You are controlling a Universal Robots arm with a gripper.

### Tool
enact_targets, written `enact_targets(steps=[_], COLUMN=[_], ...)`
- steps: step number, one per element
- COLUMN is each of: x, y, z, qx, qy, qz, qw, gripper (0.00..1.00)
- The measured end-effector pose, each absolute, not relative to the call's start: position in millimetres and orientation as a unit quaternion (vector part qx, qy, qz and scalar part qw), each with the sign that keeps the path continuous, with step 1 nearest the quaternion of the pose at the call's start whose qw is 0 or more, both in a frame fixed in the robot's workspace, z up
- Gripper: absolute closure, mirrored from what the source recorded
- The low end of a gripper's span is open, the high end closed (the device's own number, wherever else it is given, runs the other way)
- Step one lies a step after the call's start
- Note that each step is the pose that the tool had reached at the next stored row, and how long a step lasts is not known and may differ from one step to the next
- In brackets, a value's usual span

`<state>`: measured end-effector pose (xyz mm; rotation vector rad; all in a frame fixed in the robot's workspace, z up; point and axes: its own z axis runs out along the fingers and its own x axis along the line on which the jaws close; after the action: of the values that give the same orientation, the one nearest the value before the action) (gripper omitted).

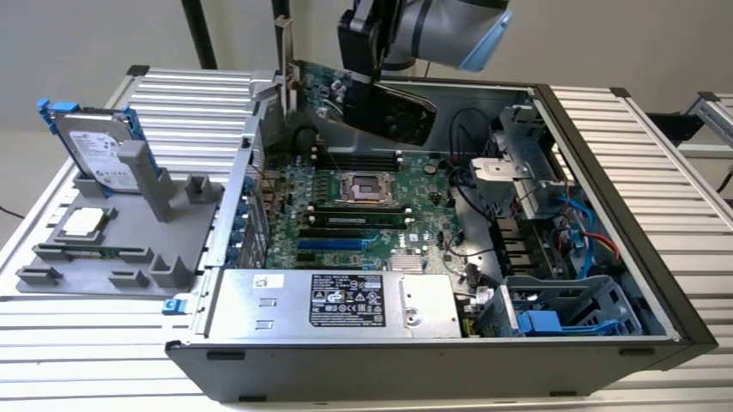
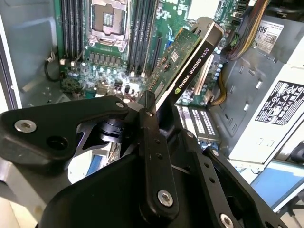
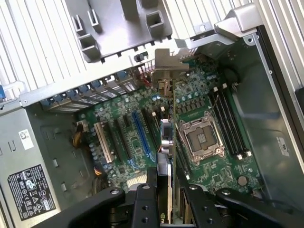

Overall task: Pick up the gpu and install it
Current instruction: 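Insert the gpu into the slot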

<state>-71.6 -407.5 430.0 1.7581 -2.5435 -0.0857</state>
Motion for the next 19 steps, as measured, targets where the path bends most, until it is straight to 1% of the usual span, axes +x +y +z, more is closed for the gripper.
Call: enact_targets(steps=[19], x=[-67.9], y=[-407.5], z=[430.1], qx=[0.612], qy=[-0.790], qz=[-0.026], qw=[0.026], gripper=[1.00])
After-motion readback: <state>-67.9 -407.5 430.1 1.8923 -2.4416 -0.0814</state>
